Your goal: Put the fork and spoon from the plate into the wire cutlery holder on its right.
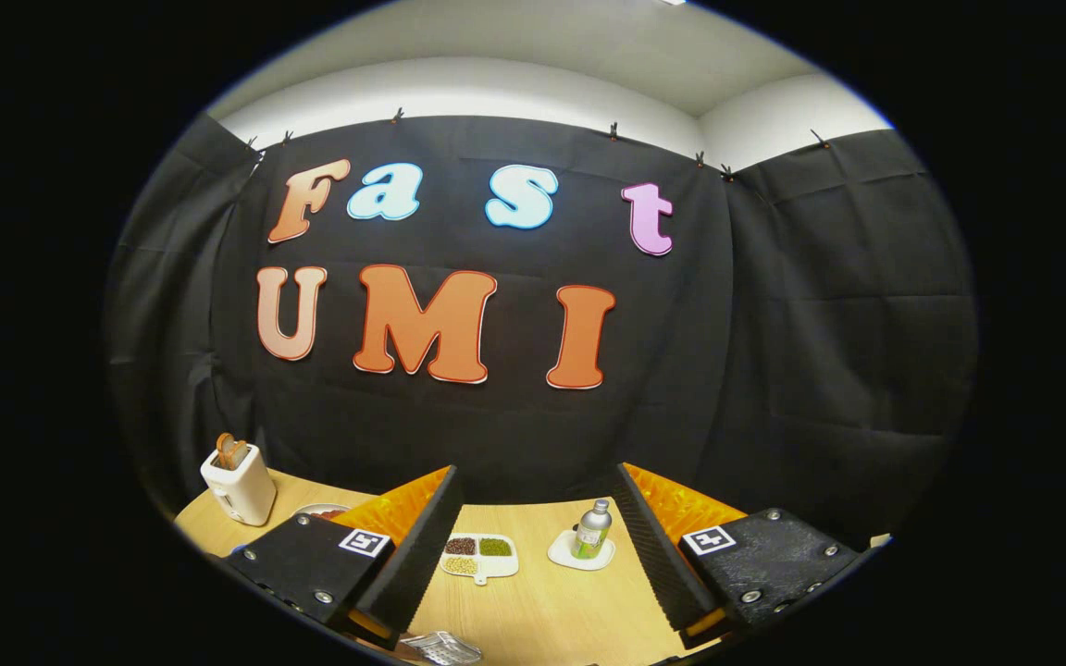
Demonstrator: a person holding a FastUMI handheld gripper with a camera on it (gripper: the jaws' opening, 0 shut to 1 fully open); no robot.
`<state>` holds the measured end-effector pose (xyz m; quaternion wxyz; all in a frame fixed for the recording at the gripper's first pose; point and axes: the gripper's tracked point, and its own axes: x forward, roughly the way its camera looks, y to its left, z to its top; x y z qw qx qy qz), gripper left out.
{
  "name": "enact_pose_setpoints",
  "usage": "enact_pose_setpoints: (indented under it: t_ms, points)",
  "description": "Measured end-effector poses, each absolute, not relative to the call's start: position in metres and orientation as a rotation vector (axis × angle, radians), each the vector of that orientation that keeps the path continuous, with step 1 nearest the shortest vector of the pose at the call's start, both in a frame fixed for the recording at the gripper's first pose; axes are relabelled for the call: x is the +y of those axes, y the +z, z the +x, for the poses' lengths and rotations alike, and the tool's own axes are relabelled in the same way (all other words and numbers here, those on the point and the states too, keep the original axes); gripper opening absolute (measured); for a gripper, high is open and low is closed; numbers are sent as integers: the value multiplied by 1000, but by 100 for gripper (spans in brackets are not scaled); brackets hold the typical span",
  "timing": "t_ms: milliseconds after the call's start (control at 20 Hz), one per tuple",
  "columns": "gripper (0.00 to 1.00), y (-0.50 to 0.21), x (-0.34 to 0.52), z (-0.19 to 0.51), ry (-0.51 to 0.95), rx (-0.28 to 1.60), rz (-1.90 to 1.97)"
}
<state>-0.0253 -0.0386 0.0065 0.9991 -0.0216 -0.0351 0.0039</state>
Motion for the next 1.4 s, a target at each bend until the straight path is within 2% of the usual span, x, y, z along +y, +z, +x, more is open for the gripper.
enact_pose_setpoints:
  t_ms: [750,1000,1400]
  points:
    - [99,14,-16,-17,117,-114,12]
    - [99,18,32,-22,217,-115,12]
    - [99,-4,121,-20,329,-9,33]
